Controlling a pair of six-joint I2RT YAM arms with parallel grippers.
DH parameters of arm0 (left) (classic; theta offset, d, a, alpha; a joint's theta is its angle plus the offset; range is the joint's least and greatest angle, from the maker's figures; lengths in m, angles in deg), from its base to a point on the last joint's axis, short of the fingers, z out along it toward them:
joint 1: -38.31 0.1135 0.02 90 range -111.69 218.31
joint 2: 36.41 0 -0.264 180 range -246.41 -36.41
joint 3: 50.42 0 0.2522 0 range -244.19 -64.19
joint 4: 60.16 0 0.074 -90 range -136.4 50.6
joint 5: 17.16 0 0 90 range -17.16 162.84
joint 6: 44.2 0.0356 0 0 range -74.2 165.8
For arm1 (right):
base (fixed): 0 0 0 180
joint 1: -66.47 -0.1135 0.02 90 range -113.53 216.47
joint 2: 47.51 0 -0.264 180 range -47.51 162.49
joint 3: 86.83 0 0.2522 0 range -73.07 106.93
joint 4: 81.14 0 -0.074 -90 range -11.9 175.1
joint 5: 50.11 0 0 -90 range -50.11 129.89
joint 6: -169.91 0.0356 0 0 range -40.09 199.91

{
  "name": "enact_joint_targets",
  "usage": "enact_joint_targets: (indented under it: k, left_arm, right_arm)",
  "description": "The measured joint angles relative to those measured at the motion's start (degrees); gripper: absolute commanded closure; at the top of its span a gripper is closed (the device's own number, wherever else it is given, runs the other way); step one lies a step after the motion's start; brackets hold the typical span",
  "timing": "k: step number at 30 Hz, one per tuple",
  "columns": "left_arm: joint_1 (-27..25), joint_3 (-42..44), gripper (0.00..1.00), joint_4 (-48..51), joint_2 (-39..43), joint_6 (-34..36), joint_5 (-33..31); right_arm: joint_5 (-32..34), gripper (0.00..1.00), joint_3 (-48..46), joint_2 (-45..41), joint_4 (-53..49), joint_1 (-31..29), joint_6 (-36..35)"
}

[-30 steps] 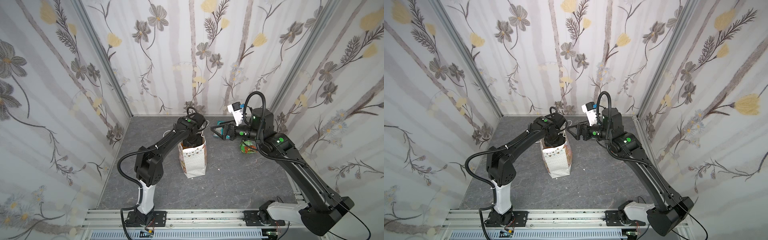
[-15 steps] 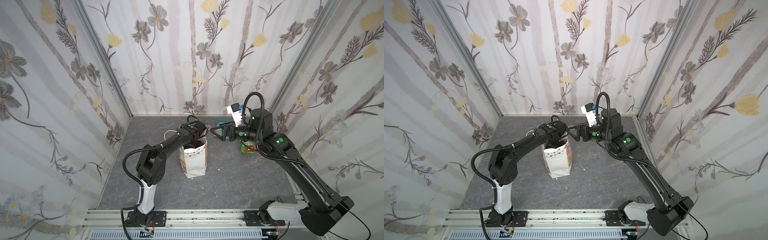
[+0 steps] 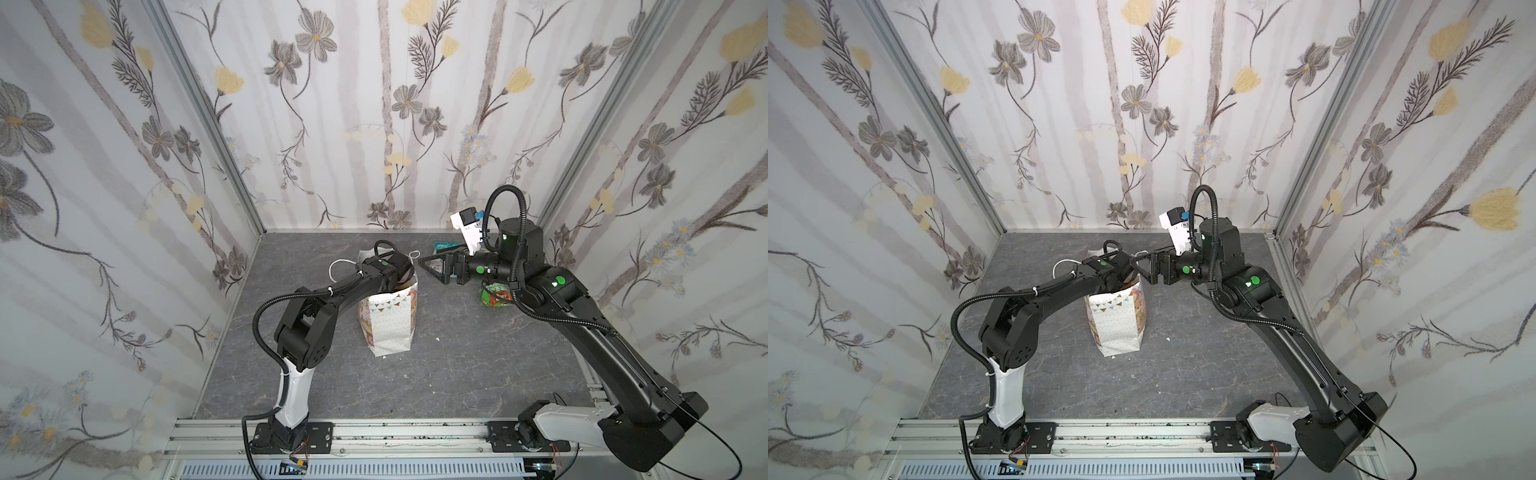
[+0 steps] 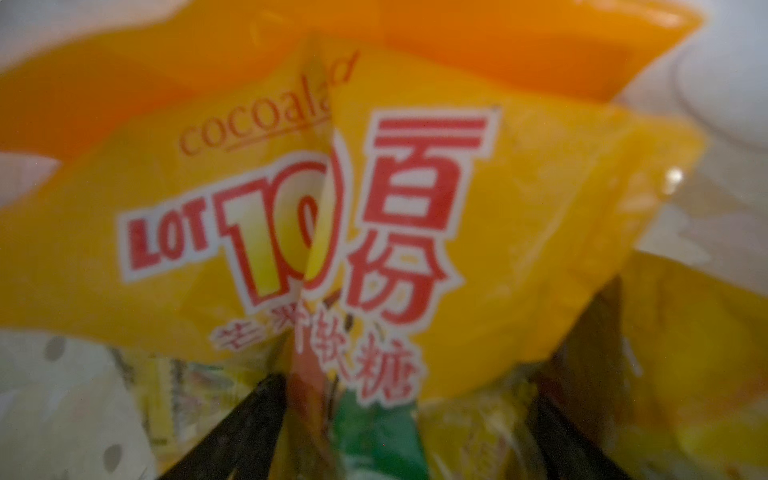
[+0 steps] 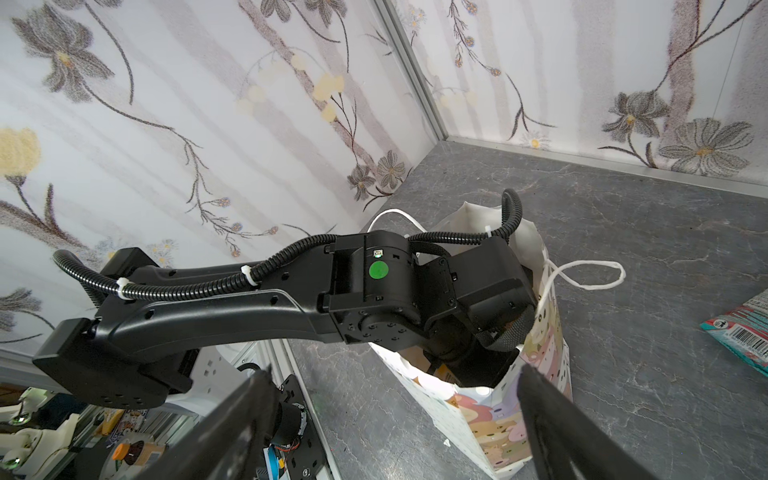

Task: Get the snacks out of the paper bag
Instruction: 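Lower the left gripper into the bag and grasp the yellow LOT 100 pack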

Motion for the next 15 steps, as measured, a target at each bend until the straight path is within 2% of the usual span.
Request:
enact_joint_targets:
  k: [7, 13, 15]
  left_arm:
    - [0.0, 0.2, 0.76, -1.1, 0.8, 0.1, -0.1]
    - [0.2, -0.2, 0.97, -0.1, 2.2, 0.1, -2.7]
    - [0.2, -0.5, 1.0, 0.3, 2.6, 0.2, -3.7]
  right_arm:
    - [0.9, 0.08, 0.0, -0.1, 0.0, -0.3, 0.0]
    - [1.2, 0.08, 0.1, -0.1, 0.0, -0.6, 0.1]
    - [1.3, 0.08, 0.1, -0.1, 0.0, -0.7, 0.1]
